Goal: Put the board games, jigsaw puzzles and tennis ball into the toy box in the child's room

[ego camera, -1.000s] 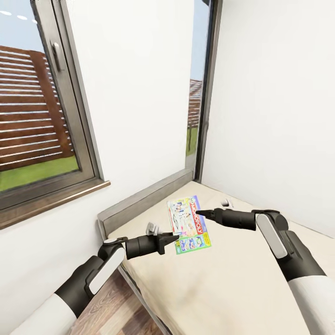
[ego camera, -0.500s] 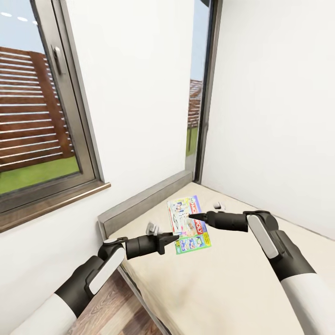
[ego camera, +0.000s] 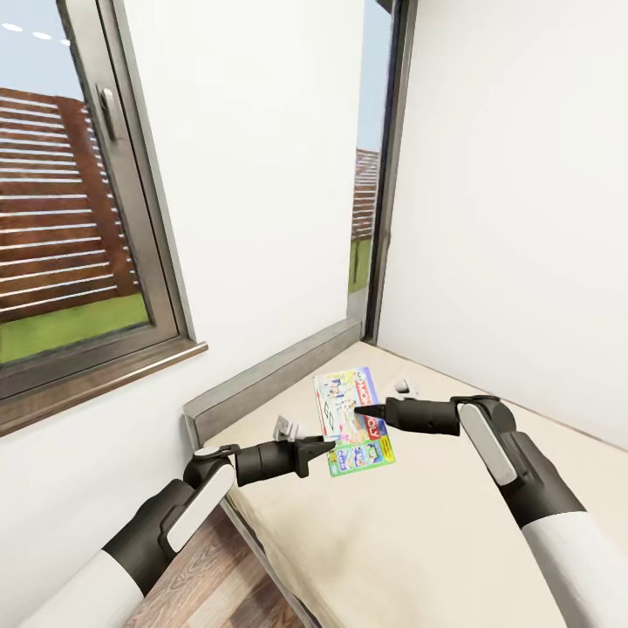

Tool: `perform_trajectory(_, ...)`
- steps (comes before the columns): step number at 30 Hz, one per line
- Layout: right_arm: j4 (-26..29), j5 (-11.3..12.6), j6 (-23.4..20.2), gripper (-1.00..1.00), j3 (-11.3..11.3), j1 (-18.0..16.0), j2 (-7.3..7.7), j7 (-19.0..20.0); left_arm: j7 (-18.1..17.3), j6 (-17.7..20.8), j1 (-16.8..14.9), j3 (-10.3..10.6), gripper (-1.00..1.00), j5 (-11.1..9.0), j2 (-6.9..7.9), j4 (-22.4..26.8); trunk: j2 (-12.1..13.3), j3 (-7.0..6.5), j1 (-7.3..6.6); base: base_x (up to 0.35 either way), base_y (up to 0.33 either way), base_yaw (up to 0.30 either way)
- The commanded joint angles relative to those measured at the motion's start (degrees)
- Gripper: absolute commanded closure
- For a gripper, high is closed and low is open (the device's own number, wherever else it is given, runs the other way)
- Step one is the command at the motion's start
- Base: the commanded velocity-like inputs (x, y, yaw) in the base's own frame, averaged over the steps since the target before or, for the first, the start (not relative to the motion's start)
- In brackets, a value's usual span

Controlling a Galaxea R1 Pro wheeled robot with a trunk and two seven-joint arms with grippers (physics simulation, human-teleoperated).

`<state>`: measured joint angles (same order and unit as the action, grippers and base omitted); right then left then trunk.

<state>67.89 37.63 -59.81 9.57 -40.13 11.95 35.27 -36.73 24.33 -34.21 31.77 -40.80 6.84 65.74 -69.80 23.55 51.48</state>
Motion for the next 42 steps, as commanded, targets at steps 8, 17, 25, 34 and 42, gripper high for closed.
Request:
perform_trajectory(8, 0.0, -0.2, -0.2, 1.00, 0.7, 0.0, 0.08, 0.4, 0.3, 0.5, -0.1, 0.1, 1.00, -0.9, 0.02, 0.1, 0.0, 0.07, 0.00, 0.000, 0.000, 0.000)
perform_trajectory(17, 0.1, -0.1, -0.2, 1.00, 0.5, 0.0, 0.54, 0.5, 0.3, 0.5, -0.1, 0.1, 1.00, -0.9, 0.02, 0.1, 0.0, 0.07, 0.00, 0.000, 0.000, 0.000)
perform_trajectory(25, 0.2, 0.0, -0.2, 1.00, 0.5, 0.1, 0.68, 0.5, 0.6, 0.4, -0.1, 0.1, 1.00, -1.0, -0.05, 0.1, 0.0, 0.07, 0.00, 0.000, 0.000, 0.000)
perform_trajectory(34, 0.4, 0.0, -0.2, 1.00, 0.4, 0.1, 0.71, 0.5, 0.9, 0.4, 0.5, 0.0, 1.00, -1.4, -0.45, 0.0, 0.0, 0.07, 0.00, 0.000, 0.000, 0.000)
perform_trajectory(42, 0.6, 0.0, -0.2, 1.00, 0.4, 0.1, 0.73, 0.5, 1.0, 0.1, 1.0, -0.4, 1.00, -1.1, -1.33, -0.1, 0.0, 0.07, 0.00, 0.000, 0.000, 0.000)
